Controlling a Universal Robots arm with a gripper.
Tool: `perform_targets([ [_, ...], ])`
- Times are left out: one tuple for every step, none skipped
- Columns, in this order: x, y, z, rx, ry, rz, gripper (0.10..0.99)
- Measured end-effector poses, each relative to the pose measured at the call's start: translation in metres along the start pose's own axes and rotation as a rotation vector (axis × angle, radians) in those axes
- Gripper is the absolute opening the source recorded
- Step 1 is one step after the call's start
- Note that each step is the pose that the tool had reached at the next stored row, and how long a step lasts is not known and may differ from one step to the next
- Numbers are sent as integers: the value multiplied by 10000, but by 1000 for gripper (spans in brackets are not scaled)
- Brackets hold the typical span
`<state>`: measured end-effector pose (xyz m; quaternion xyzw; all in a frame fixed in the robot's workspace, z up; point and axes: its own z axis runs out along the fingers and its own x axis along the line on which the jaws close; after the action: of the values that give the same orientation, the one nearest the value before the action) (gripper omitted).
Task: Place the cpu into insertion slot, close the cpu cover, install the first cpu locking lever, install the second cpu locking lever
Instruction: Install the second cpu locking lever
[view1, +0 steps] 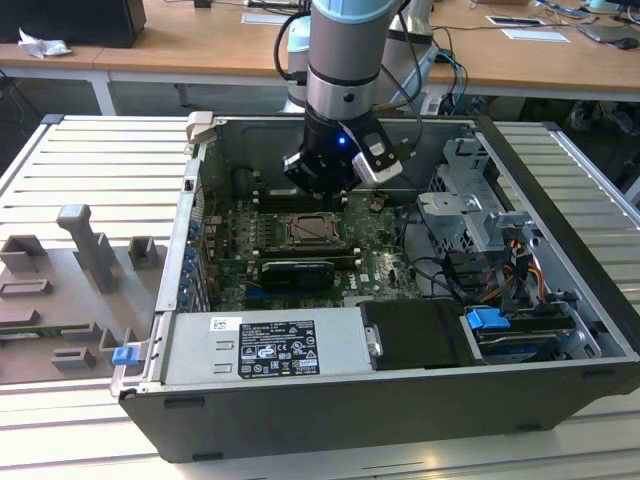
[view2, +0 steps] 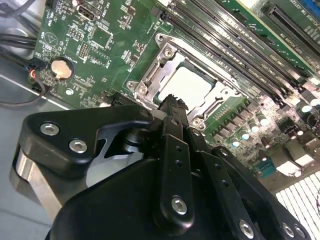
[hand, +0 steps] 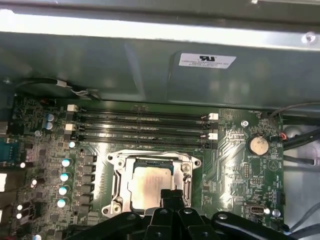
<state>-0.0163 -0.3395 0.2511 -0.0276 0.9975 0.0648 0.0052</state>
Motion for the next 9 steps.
perform_targets([
  [0, -5, -1, -3, -1, -1, 106],
  [2, -21, -4, -1, -1, -1, 106],
  [6, -60, -9, -1, -1, 1, 106],
  [10, -102, -13, 1, 0, 0, 106],
  [14, -138, -16, 0, -1, 1, 106],
  [15, -149, -17, -1, -1, 1, 106],
  [15, -153, -16, -1, 7, 2, 106],
  [15, -164, -15, 0, 14, -1, 106],
  [16, -176, -14, -1, 18, -4, 106],
])
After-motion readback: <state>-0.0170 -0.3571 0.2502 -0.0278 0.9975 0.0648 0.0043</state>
